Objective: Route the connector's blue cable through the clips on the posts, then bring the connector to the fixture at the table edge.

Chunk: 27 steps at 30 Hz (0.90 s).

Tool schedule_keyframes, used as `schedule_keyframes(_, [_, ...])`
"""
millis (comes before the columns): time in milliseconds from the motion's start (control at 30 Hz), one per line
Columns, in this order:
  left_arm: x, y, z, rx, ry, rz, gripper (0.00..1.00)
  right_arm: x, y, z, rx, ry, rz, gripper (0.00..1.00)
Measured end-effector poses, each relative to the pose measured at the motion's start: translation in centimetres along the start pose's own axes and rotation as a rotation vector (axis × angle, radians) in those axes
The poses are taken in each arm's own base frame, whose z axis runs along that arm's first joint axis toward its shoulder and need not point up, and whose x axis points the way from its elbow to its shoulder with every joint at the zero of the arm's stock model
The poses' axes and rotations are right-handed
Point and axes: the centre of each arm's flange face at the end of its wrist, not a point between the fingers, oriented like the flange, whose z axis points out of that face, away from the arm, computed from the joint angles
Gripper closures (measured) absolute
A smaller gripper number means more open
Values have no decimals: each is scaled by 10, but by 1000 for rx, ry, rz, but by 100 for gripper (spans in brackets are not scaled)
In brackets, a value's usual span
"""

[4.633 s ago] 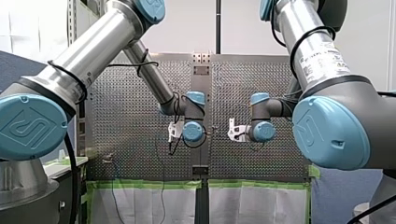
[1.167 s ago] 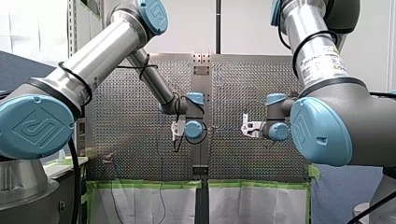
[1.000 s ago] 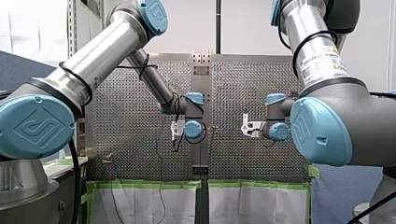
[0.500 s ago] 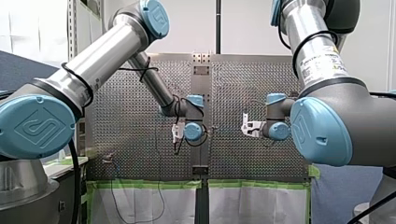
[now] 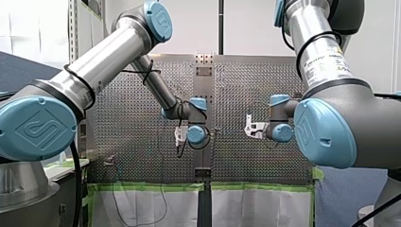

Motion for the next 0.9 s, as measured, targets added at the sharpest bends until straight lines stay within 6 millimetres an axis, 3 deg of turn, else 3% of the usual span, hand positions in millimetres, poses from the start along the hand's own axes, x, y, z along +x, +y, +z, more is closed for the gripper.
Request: schedule_keyframes(900, [-30, 1, 29, -17, -19, 6, 91, 12, 14, 14, -18, 17, -1, 100])
